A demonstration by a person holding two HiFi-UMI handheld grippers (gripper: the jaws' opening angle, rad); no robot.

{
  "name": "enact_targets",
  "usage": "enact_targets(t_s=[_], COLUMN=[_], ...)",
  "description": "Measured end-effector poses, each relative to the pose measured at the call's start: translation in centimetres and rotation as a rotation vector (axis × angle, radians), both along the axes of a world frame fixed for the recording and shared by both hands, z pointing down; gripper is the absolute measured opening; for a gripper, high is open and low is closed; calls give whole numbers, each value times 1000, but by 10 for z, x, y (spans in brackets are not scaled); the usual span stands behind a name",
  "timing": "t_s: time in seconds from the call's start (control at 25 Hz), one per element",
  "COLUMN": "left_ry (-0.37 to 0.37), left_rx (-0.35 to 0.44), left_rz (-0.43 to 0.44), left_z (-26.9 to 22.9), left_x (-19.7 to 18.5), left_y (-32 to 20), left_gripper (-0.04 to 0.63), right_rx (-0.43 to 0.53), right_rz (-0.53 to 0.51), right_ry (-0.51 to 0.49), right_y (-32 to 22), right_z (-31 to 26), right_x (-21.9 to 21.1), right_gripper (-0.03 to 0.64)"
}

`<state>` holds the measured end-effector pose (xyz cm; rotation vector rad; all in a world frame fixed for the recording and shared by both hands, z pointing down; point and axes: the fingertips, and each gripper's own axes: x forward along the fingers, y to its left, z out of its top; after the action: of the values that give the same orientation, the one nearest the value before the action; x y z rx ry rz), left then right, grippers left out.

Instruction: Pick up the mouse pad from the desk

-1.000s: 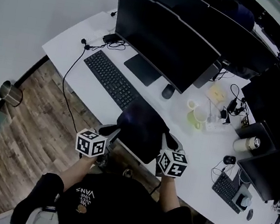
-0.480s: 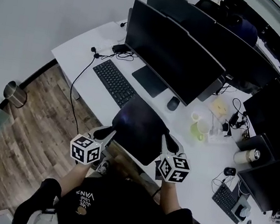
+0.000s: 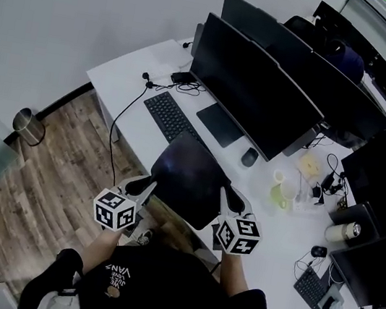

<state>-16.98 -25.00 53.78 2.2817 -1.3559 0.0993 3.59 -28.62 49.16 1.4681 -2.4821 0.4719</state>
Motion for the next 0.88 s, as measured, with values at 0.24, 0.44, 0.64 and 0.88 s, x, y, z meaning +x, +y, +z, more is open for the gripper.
enact_targets(t_s=[0.24,0.44,0.64,0.88], left_ry=[-5,-1,0,-9], left_rx=[7,7,11,12], left_rz=[-25,-35,-31,-15], left_z=[1,3,3,3], left_x=[-20,-32,-33,-32], left_y=[6,8,8,6], left_gripper=[60,60,60,60], right_rx=[0,0,6,2], right_rz=[-20,-27,-25,-12], right_ry=[19,42,52,55], right_y=[1,1,1,1], right_z=[4,6,5,7], right_x=[-21,-32,-34,-32], right_gripper=[43,40,38,38])
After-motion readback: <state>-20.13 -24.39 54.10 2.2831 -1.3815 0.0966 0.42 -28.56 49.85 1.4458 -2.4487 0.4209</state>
